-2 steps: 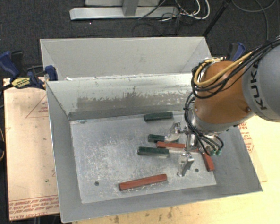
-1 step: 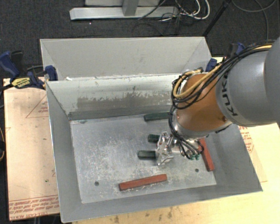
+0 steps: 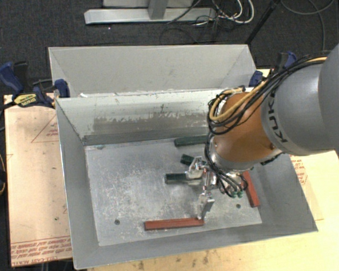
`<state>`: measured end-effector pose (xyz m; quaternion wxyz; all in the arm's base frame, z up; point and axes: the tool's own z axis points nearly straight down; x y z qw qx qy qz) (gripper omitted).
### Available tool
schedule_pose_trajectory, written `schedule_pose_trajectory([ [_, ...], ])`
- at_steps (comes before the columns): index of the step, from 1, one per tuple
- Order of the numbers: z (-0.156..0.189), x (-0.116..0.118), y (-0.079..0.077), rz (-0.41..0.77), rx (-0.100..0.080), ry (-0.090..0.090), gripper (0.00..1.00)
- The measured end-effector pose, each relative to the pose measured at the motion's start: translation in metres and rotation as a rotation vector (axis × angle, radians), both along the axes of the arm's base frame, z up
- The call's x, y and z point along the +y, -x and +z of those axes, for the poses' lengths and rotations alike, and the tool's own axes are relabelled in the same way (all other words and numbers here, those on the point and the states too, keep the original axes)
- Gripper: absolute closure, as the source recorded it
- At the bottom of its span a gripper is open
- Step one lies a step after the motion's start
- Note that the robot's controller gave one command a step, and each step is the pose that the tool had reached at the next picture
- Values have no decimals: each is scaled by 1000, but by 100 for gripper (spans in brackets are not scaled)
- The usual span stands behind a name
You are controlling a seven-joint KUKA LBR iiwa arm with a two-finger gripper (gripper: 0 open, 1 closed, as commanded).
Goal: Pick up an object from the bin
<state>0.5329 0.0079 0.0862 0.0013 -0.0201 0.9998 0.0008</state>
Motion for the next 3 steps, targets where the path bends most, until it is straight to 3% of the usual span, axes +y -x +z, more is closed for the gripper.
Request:
schedule_pose_trajectory([
  [1, 0, 0, -1, 0, -4, 0, 0],
  [2, -7, 28, -71, 16, -24, -1, 100],
  [3, -10, 28, -66, 17, -6, 0, 0],
])
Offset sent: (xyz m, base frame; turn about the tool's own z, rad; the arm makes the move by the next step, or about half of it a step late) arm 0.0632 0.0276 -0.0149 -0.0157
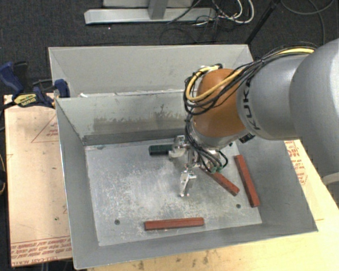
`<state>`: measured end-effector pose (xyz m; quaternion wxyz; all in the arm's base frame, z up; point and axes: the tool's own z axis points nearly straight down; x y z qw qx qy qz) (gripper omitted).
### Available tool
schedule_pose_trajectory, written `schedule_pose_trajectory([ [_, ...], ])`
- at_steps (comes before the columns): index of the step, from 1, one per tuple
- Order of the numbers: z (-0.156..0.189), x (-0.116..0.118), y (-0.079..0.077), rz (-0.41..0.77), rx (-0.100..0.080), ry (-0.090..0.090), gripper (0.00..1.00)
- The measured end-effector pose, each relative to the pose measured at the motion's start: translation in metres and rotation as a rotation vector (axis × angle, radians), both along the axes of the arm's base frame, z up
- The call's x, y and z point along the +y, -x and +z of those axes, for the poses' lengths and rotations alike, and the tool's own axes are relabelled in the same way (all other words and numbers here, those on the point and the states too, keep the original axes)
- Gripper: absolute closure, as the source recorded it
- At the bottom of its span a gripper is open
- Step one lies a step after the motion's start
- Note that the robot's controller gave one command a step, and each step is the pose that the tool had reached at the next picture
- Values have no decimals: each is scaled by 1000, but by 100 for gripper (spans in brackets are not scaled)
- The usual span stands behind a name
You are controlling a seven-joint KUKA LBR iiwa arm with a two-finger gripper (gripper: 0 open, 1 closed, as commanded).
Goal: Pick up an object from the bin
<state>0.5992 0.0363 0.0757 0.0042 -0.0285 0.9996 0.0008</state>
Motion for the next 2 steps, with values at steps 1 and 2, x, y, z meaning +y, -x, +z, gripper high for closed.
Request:
schedule_pose_trajectory([
  [1, 0, 0, 0, 0, -2, 0, 0],
  [2, -1, 13, -30, 56, 19, 4, 0],
])
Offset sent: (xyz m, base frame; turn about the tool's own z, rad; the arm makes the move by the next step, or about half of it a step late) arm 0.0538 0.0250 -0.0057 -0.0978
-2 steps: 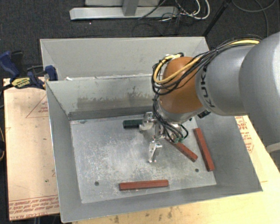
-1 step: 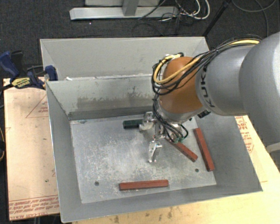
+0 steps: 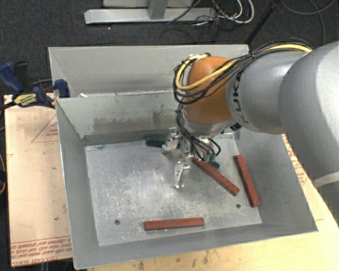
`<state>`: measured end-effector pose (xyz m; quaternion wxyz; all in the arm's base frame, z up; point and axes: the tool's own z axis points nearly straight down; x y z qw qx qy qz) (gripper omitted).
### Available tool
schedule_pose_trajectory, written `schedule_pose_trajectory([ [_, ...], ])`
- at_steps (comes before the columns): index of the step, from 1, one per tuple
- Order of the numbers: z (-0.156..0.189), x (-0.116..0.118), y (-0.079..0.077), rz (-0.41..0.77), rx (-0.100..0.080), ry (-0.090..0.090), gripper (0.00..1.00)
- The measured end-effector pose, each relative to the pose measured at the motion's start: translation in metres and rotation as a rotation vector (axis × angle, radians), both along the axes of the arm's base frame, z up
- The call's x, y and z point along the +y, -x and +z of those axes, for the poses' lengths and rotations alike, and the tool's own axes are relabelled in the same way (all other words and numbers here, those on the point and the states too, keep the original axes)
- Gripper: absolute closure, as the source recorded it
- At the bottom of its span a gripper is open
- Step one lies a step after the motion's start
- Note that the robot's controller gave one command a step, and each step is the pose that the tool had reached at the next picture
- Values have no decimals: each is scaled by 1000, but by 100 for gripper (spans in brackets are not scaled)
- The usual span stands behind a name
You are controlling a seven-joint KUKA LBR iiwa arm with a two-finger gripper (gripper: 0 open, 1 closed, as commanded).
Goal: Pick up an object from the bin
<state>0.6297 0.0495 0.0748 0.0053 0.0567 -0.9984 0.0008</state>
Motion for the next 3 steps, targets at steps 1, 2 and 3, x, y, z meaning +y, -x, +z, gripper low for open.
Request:
schedule_pose_trajectory([
  [1, -5, 6, -19, 23, 30, -4, 0],
  [2, 28, -45, -12, 96, -10, -6, 0],
  [3, 56, -62, -18, -18, -15, 0, 0],
])
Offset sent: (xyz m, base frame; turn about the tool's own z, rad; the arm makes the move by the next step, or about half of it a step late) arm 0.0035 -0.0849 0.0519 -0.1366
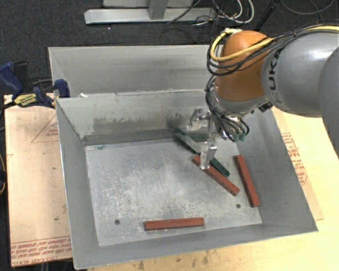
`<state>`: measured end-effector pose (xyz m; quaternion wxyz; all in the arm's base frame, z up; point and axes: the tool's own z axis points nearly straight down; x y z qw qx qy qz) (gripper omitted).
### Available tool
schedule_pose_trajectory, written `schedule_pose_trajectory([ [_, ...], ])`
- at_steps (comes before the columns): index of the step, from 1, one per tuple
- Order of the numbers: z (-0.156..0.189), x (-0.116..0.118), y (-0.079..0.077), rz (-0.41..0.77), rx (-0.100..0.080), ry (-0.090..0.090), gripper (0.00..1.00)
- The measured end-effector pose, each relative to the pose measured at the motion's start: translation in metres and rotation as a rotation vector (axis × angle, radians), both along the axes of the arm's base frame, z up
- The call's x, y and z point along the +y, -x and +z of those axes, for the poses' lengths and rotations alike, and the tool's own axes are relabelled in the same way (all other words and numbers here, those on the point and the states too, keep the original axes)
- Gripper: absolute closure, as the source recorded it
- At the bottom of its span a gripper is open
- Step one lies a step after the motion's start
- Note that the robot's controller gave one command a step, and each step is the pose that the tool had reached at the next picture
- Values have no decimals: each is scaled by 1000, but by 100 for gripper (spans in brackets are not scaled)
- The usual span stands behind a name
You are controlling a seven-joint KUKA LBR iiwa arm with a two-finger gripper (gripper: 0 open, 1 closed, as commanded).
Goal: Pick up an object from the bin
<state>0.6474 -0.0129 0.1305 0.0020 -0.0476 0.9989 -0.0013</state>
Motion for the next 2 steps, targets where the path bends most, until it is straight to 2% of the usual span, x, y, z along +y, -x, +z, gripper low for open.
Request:
schedule_pose_trajectory([
  [1, -53, -61, 6, 28, -14, -4, 100],
  [2, -53, -60, 6, 28, -14, -4, 100],
])
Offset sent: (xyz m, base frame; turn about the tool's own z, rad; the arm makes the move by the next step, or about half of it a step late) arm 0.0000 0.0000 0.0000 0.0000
